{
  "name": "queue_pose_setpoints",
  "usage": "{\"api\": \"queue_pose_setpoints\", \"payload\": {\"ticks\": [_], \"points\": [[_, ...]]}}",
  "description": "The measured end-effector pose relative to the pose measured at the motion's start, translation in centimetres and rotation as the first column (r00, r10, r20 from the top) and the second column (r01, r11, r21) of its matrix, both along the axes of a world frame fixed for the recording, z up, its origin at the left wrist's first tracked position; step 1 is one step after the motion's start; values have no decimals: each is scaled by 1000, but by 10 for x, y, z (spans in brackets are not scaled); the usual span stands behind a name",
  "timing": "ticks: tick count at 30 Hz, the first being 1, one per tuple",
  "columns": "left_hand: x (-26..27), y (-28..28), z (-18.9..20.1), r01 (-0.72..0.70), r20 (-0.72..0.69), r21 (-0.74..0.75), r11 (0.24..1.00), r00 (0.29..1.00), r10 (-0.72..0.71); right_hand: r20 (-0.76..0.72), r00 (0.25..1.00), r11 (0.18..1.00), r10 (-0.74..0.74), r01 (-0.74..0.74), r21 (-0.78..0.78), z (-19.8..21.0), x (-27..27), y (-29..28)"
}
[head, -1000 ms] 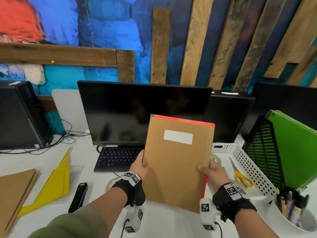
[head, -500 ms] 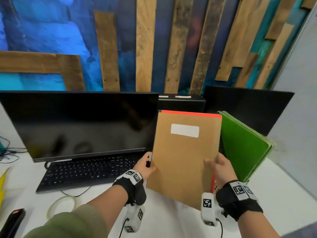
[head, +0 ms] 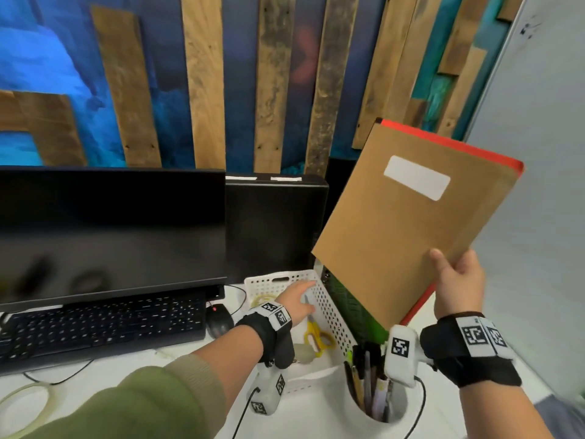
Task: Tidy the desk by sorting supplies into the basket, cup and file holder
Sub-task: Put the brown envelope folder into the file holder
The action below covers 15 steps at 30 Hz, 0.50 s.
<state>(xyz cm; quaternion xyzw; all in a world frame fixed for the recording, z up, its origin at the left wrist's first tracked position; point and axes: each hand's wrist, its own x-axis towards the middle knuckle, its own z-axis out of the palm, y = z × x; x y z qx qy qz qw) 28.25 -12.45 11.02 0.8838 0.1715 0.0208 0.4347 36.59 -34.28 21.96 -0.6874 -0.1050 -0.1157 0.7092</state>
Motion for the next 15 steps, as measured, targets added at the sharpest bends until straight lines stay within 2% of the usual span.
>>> {"api": "queue_pose_setpoints", "payload": {"ticks": [7, 12, 15], "points": [[41, -36, 12, 151, -79, 21, 988, 986, -149, 122, 984, 992, -129, 126, 25, 14, 14, -13], [63, -51, 12, 164, -76, 9, 986, 984, -162, 142, 971, 980, -190, 178, 89, 10, 22, -12], [64, -54, 8, 124, -3, -10, 992, 992, -124, 168, 962, 977, -215, 213, 31, 8, 23, -8]]}}
